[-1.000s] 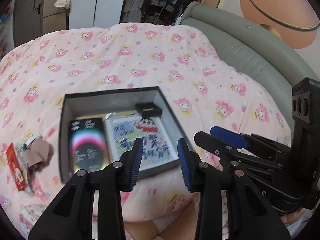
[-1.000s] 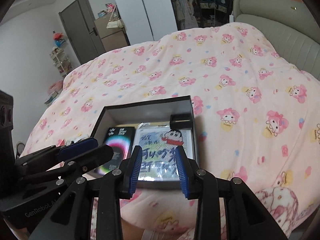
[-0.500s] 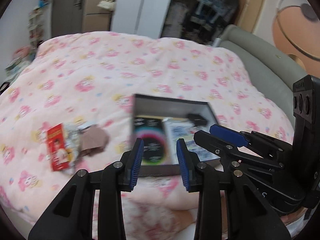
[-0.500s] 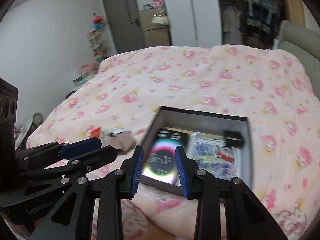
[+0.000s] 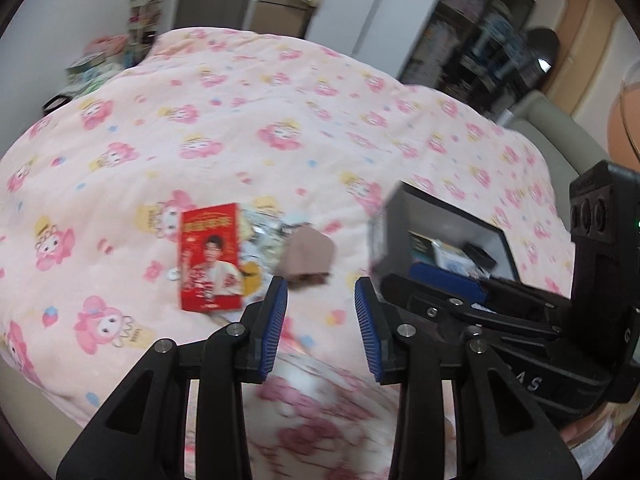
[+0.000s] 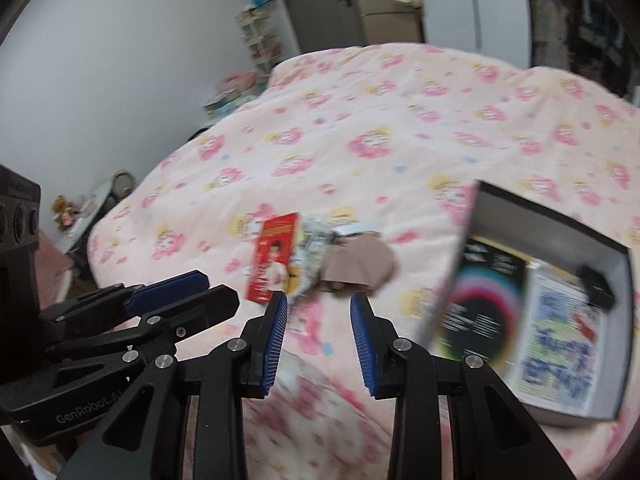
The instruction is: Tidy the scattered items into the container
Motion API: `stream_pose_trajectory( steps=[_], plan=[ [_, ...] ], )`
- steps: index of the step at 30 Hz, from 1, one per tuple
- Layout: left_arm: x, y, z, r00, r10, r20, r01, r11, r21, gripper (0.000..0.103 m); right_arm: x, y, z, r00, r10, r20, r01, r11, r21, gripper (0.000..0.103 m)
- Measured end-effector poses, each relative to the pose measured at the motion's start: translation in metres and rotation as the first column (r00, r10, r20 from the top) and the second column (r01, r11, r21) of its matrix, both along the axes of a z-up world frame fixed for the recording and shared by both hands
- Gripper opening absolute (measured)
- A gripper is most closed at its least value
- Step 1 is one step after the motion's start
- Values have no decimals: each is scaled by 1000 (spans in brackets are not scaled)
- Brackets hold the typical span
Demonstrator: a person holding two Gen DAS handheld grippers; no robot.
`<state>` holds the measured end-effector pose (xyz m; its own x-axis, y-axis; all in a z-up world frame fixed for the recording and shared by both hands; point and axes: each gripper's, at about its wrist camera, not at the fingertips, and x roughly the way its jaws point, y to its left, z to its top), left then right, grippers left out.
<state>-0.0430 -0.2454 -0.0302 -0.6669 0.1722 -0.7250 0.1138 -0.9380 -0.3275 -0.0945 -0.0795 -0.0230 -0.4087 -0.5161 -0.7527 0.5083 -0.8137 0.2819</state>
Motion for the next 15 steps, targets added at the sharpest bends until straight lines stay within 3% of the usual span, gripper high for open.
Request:
stream_pose_trajectory(
  steps=[2,5,11,15],
  plan=[
    [-3,-24,-13,996,90,21,-90,996,1,35,-10,-11,-10,999,12,36,-11,1000,-1,31],
    [-6,-52,-38,989,137,64,-139,989,40,35,-25,-20,-24,999,-2,52,0,999,38,31],
    [-20,-84,-84,975,154,159,-172,979,106,35,-40,-40,-47,991,39,125,-45,998,48,31],
    [-28,-96,-105,968,153,197,-180,976,124,35,-44,-59,-66,990,41,134,-56,992,114,31]
  ],
)
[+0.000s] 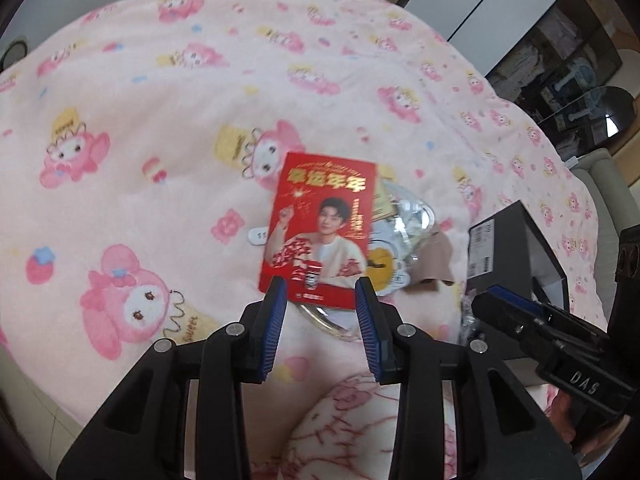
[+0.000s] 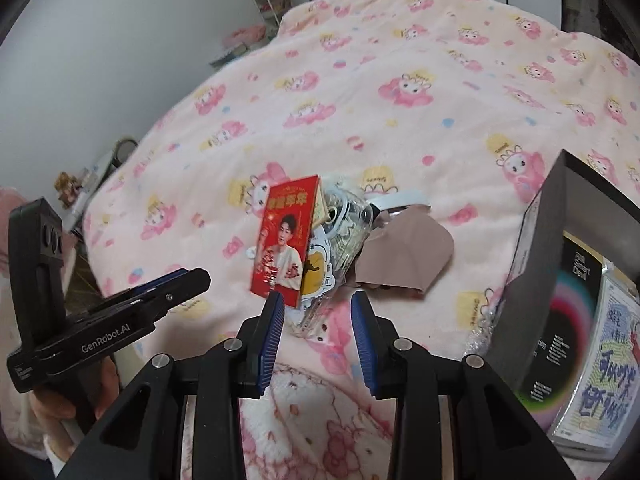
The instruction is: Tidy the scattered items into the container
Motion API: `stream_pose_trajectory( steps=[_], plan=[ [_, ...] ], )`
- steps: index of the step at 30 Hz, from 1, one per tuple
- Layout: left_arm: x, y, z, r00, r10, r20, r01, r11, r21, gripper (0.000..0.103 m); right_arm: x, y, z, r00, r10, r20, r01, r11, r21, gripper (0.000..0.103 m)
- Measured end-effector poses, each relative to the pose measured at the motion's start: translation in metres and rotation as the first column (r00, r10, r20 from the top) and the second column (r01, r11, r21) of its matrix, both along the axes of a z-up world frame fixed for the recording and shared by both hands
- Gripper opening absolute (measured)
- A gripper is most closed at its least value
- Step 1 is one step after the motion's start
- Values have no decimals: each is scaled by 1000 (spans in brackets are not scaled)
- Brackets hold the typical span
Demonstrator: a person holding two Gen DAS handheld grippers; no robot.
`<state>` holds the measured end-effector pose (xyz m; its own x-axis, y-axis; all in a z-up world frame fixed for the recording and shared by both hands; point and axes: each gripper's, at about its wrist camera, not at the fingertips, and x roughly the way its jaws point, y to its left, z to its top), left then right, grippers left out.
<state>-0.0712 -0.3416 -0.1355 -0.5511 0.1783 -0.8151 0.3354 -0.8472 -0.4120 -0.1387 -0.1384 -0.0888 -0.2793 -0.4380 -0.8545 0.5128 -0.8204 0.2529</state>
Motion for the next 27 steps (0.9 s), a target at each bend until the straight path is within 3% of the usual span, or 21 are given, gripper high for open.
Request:
stream_pose_trajectory(
  steps=[9,14,19,24,27],
  plan=[
    [-13,-22,-37,998,-19,64,17,999,33,36,-14,-19,-40,999,16,47,-21,995,97,31],
    [-23,-27,-49,997,-40,64,37,998,44,36,-23,-29,-48,998,54,46,-58,993,104,31],
    [-38,-38,-64,998,-22,58,15,993,115,37,-35,-45,-57,994,81,72,-87,993,84,31],
    [-62,-40,-81,993,-8,114,4,999,40,46,-43,-58,-64,993,87,84,-95,990,101,36],
    [-62,-41,-80,994,0,108,-8,998,69,46,-43,-56,-62,993,78,88,-85,993,78,36]
  ],
)
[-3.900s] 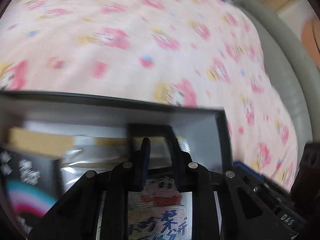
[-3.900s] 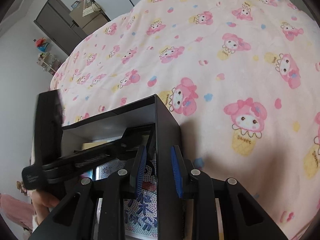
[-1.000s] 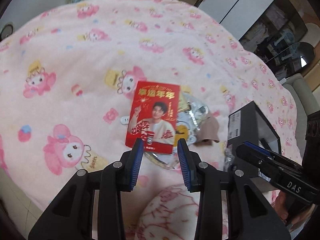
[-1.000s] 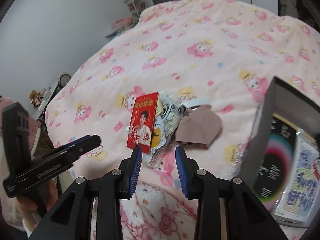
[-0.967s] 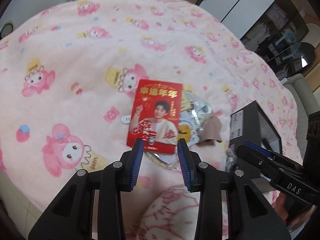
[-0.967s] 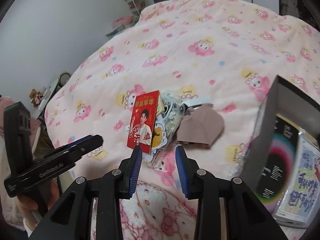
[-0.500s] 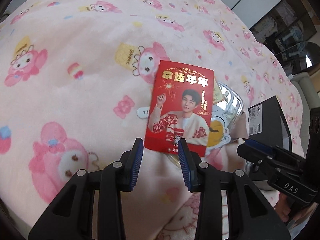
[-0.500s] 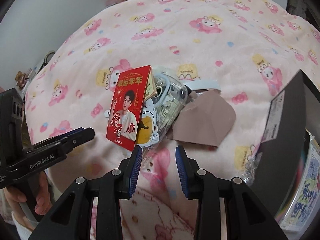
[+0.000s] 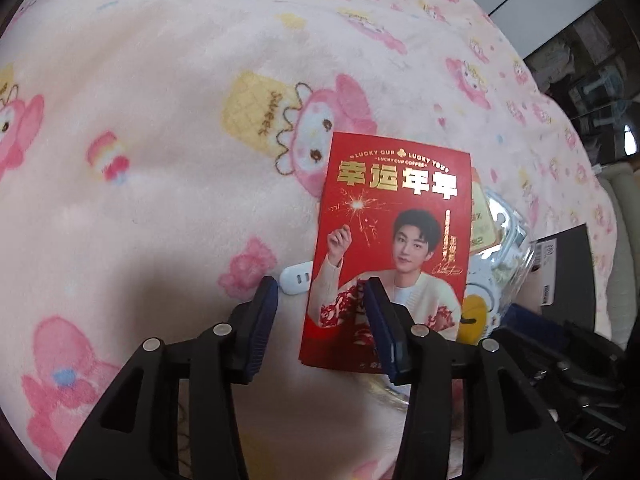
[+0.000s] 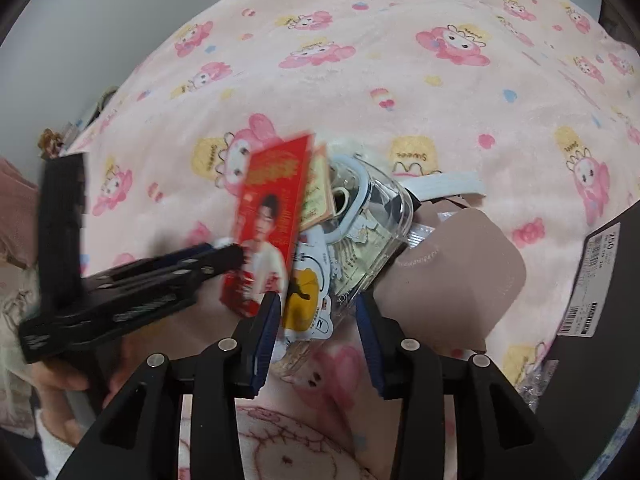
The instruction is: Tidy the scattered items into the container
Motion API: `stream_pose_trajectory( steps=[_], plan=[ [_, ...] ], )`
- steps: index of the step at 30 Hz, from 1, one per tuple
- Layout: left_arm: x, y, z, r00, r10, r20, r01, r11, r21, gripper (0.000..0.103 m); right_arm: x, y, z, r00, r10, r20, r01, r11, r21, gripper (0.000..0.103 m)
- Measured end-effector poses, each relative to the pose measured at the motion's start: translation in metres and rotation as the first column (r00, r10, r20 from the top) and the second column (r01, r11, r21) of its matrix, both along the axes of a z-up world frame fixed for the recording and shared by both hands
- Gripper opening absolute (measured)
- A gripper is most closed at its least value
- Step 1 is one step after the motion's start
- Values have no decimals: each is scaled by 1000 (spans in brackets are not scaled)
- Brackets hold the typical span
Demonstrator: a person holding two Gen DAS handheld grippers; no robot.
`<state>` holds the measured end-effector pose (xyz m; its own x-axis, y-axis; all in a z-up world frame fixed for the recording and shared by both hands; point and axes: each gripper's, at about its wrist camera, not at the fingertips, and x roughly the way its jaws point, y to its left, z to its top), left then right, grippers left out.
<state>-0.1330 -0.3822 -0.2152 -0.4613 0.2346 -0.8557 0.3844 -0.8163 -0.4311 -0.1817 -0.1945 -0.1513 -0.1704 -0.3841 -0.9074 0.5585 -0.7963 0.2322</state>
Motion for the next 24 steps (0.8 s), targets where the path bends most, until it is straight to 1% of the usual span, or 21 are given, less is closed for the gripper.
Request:
stream_pose_trajectory(
  steps=[3,5,7,8,11,14,15,16,18,20,21,23,24],
  plan=[
    [3,4,1,1000,-27,2,27,1000,10,48,4,2,0,1000,0,-4,0,1000,5,36],
    [7,10,2,998,-57,5,57,997,46,50,5,5,1,1000,-5,10,5,1000,-9,36],
    [10,21,4,993,-114,18,112,992,62,49,8,9,2,999,-1,36,2,999,-39,36],
    [12,25,6,991,-132,21,131,990,52,49,9,10,3,999,1,47,1,999,-48,36],
    [15,18,11,996,-87,-2,87,996,21,49,16,12,9,999,6,34,-5,1000,-29,36],
    [10,5,10,999,-38,-16,38,999,20,49,19,11,21,1000,26,-4,-26,999,-46,36],
    [6,3,9,999,-39,-32,40,999,26,49,19,9,25,999,35,-17,-36,998,-54,36],
    [4,3,7,999,-37,-31,38,999,27,49,18,6,26,998,51,-26,-53,997,-58,36],
    [-3,3,-1,999,-25,-20,26,999,29,52,15,-3,20,997,74,-17,-75,996,-49,36],
    [-3,-1,-4,1000,-20,-13,21,998,58,54,10,-10,1,997,77,-1,-77,997,30,36],
    [-2,-4,-5,1000,-15,-14,16,997,79,54,9,-11,-3,997,79,-3,-79,996,49,36],
    [0,-4,-5,1000,-18,-19,20,995,100,54,9,-7,-2,997,76,-1,-76,997,24,36],
    [0,-3,-4,999,-28,-21,30,994,109,54,7,-5,-1,997,69,16,-69,998,2,36]
  ],
)
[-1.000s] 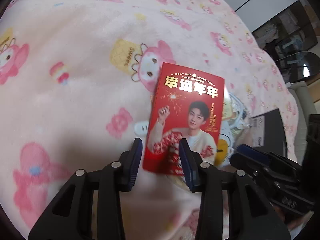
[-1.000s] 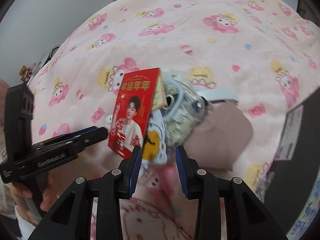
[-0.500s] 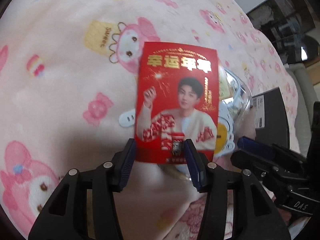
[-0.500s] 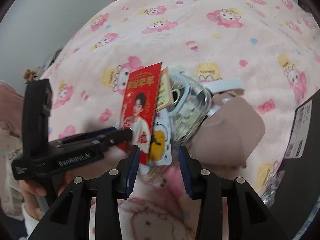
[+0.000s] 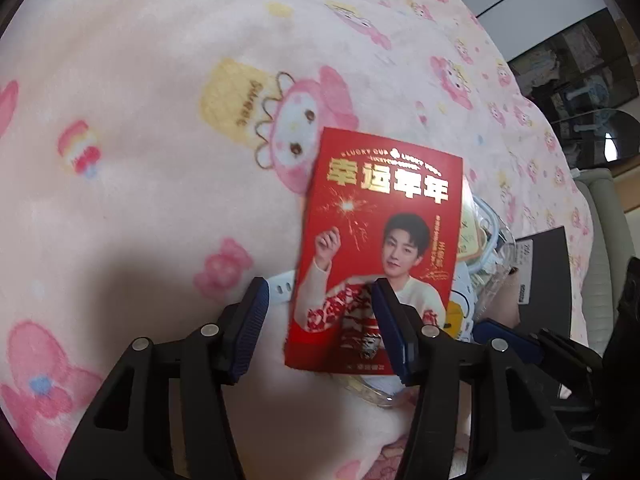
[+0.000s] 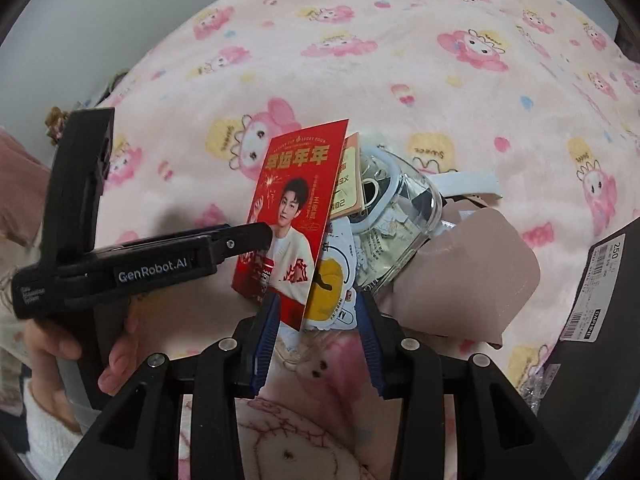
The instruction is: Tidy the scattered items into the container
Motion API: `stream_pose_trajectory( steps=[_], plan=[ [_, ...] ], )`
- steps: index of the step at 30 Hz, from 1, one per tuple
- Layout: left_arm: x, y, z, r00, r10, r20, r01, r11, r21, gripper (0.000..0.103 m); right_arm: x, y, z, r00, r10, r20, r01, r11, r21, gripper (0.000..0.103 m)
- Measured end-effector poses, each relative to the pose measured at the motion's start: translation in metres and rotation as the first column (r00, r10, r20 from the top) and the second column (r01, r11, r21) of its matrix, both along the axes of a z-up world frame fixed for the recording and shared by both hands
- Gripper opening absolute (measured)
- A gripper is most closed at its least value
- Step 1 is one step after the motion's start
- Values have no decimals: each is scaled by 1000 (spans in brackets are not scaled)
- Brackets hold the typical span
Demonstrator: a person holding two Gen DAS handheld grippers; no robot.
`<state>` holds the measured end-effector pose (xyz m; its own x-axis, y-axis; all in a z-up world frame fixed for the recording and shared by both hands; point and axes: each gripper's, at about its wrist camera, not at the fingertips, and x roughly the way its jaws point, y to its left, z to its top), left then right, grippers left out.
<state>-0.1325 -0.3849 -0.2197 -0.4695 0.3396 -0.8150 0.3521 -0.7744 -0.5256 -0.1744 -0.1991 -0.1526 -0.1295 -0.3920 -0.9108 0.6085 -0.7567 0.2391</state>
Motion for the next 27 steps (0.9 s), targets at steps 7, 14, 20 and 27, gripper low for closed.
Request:
stream_pose_trajectory(
  steps=[7,14,20,27],
  plan=[
    [4,35,11,991,-127,-41,129,990,53,53,6,13,3,999,-16,48,18,999,-36,36],
    [-8,7,6,999,5,-41,-4,1000,25,53,2,24,5,997,-78,-6,77,997,-23,36],
    [-16,17,-1,999,-25,-38,26,999,44,53,-5,15,-6,998,-60,32,61,997,-35,36],
    [8,41,17,989,-130,-67,134,989,59,52,14,28,-2,997,-32,64,37,997,-66,35]
  ],
)
